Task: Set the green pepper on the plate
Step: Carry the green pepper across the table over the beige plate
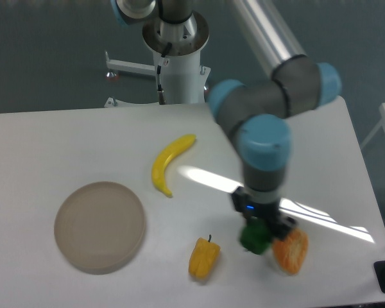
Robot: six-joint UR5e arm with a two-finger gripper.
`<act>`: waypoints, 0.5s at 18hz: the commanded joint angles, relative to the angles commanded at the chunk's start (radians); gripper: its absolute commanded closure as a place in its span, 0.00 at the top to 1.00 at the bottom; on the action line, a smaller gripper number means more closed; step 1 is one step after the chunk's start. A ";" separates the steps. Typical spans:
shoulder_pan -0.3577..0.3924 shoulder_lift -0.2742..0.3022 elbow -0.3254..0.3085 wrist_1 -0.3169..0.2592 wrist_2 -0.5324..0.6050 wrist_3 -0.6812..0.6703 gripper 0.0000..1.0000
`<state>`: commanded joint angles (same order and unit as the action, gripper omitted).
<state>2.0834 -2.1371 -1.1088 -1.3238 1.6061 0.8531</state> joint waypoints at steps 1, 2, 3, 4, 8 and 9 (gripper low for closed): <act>-0.023 0.017 -0.020 0.000 0.000 -0.035 0.36; -0.045 0.028 -0.032 0.000 -0.006 -0.086 0.36; -0.066 0.037 -0.049 0.002 -0.015 -0.127 0.36; -0.081 0.046 -0.066 0.002 -0.021 -0.159 0.36; -0.161 0.063 -0.120 0.020 -0.037 -0.311 0.35; -0.180 0.062 -0.126 0.021 -0.057 -0.345 0.35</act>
<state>1.9039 -2.0755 -1.2348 -1.3024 1.5495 0.5081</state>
